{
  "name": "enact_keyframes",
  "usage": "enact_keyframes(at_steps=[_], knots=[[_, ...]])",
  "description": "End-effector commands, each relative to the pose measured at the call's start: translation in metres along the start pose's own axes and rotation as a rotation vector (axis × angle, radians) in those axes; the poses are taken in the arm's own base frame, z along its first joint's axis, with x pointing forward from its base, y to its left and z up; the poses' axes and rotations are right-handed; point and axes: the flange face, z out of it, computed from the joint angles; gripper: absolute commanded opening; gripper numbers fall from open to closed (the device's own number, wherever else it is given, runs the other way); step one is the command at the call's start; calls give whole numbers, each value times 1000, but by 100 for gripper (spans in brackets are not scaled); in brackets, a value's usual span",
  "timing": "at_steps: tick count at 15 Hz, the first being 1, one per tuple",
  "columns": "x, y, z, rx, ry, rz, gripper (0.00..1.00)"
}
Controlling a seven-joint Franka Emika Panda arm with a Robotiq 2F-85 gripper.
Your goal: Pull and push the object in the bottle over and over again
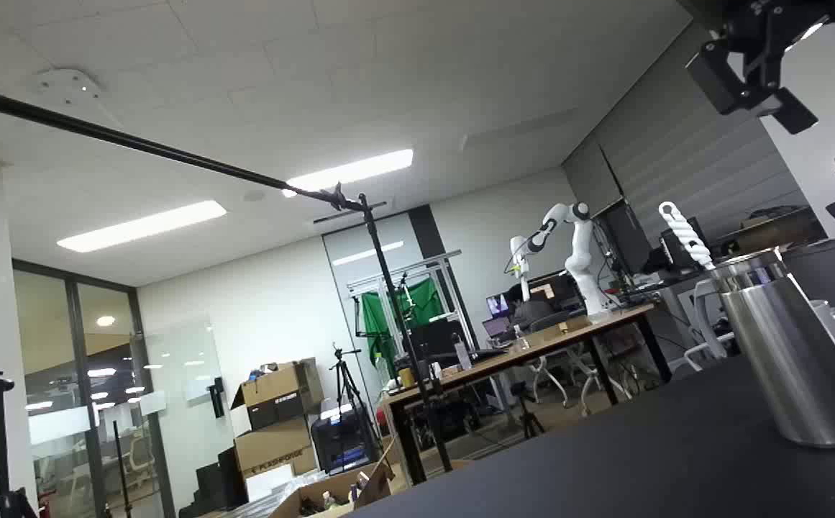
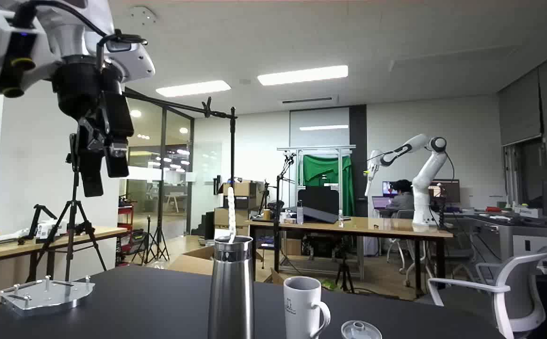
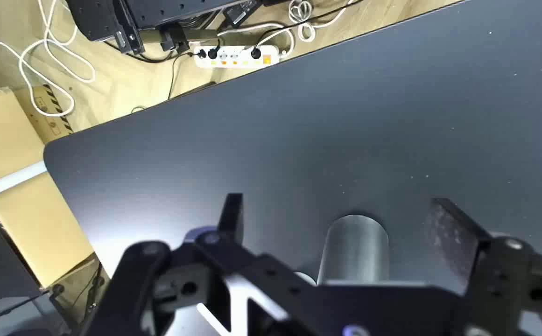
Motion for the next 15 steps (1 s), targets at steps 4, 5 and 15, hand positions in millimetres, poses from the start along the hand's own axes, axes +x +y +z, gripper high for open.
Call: enact_keyframes(at_steps=[4,5,15], knots=[[0,0,0,0,-3,-1,100],[0,0,0,0,-3,-1,100],[31,4,-4,72,-16,-138,100]])
